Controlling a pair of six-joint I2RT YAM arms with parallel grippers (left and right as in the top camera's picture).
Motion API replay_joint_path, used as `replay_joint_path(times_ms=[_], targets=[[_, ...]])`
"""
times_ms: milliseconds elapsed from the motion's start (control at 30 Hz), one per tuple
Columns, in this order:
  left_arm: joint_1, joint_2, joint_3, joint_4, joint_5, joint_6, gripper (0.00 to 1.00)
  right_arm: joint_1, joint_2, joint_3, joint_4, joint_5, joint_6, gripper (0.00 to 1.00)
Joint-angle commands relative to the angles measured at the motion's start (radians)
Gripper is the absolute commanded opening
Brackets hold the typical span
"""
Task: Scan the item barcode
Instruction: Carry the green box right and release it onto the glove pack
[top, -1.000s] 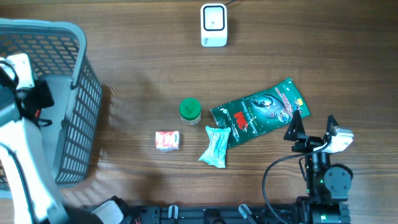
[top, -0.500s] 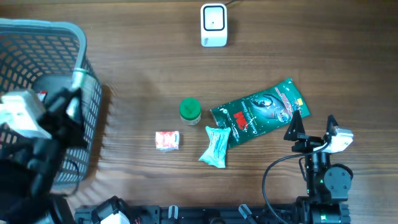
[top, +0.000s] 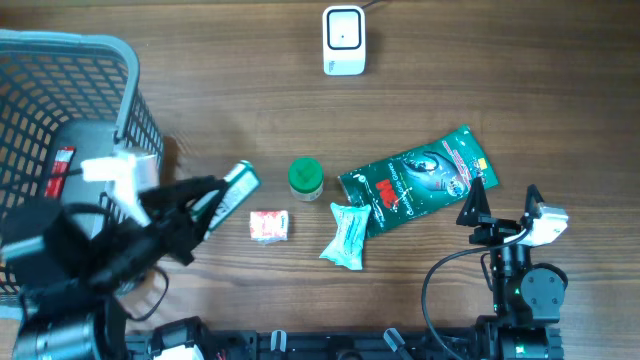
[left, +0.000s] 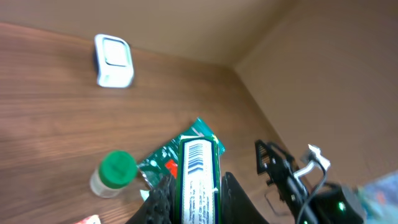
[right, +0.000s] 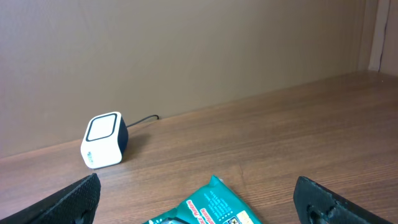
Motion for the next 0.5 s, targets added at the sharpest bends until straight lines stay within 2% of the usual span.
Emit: replay_joint_path(times_ms=[0, 167, 267, 467], targets=[[-0.155, 0.083, -0.027, 0.068, -0.061, -0.005, 0.16, 0.005, -0.007, -0.001, 0.003, -0.009, -0.016, 1.00], [-0.430, 0.290, -0.030, 0.234, -0.180, -0.049, 0.16, 0.005, -0.007, -0.001, 0.003, -0.009, -0.016, 1.00], [-0.591, 0.468, -0.030, 0.401, -0.201, -0.053, 0.16, 0.005, -0.007, -0.001, 0.003, -0.009, -0.016, 1.00], [-0.782, 0.742, -0.030, 0.659, -0.224, -0.053, 0.16, 0.005, -0.007, -0.001, 0.003, -0.009, -0.016, 1.00]])
